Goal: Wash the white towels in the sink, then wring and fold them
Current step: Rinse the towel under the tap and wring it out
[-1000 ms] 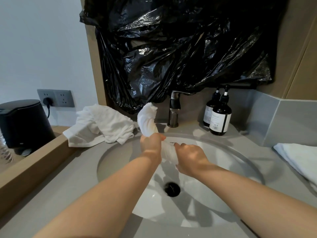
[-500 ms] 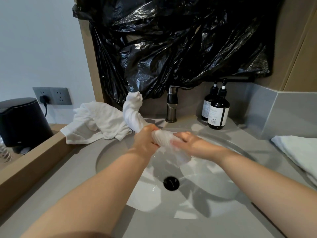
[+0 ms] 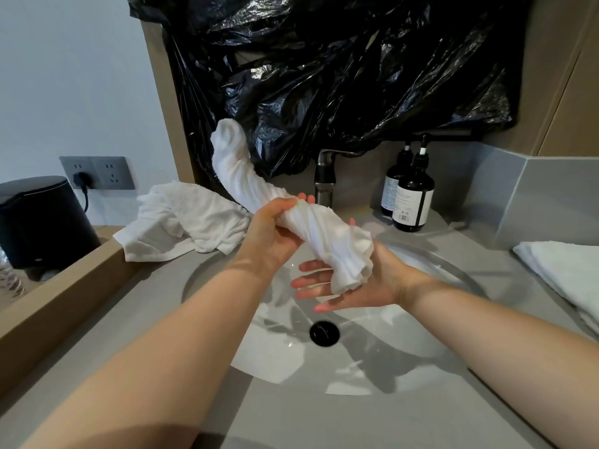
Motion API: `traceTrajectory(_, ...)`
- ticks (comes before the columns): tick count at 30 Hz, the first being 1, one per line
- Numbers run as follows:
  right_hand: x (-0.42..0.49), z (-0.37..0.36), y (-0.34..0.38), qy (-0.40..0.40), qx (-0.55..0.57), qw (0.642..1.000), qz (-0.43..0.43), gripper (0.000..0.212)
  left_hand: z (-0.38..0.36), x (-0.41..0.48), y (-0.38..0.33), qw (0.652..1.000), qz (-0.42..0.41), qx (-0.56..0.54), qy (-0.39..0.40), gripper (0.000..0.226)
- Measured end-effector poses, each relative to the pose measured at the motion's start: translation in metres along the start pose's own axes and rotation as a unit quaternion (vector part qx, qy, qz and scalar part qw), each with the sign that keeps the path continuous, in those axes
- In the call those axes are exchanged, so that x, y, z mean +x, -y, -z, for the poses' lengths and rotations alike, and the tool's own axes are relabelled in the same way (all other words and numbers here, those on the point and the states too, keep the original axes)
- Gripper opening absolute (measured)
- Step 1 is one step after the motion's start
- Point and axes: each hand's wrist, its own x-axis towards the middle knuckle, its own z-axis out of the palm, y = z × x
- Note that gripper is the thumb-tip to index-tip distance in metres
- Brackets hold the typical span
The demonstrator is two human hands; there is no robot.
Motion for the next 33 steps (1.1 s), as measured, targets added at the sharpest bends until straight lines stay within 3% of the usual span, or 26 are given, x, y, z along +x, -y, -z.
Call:
traceTrajectory(4, -0.001, -0.002, 0.004, 0.097, 0.011, 0.995, 0.015, 0.114, 0.004, -0.002, -0.002, 0.999, -0.012, 0.026, 0.027, 0.015)
traceTrajectory(6, 0.001, 0.0, 0.003, 0.126, 0.005, 0.991, 0.037, 0.115, 0.007, -0.002, -0.003, 0.999, -0.013, 0.038, 0.035, 0.024)
traceTrajectory(9, 0.002, 0.003, 0.004, 0.141, -0.033, 0.987, 0.07, 0.093, 0.008, -0.001, -0.006, 0.997, -0.015, 0.066, 0.031, 0.039)
traceTrajectory(12, 0.002, -0.002, 0.005, 0.125, -0.105, 0.985, 0.052, 0.077, 0.01, 0.001, -0.006, 0.995, -0.013, 0.102, 0.005, 0.029)
traceTrajectory(15, 0.002, -0.022, 0.002, 0.008, -0.253, 0.966, 0.058, 0.057, 0.013, 0.006, -0.003, 0.988, -0.014, 0.15, -0.025, 0.02)
traceTrajectory(19, 0.013, -0.047, -0.009, -0.236, -0.39, 0.886, 0.08, 0.042, 0.011, 0.012, 0.005, 0.978, -0.024, 0.188, -0.093, 0.014)
traceTrajectory(21, 0.021, -0.049, -0.016, -0.303, -0.411, 0.854, 0.098, 0.039, 0.008, 0.014, 0.01, 0.969, -0.024, 0.212, -0.121, 0.014)
traceTrajectory(25, 0.028, -0.042, -0.024, -0.352, -0.474, 0.797, 0.131, 0.034, 0.004, 0.017, 0.019, 0.959, -0.023, 0.236, -0.156, 0.019)
traceTrajectory(28, 0.03, -0.038, -0.029, -0.367, -0.539, 0.746, 0.132, 0.039, 0.004, 0.019, 0.022, 0.937, -0.021, 0.277, -0.213, 0.005)
traceTrajectory(31, 0.029, -0.032, -0.034, -0.361, -0.615, 0.688, 0.131, 0.046, 0.008, 0.017, 0.025, 0.915, 0.006, 0.323, -0.243, 0.033)
traceTrajectory(33, 0.03, -0.029, -0.034, -0.358, -0.668, 0.641, 0.121, 0.054, 0.009, 0.016, 0.028, 0.901, 0.007, 0.353, -0.252, 0.039)
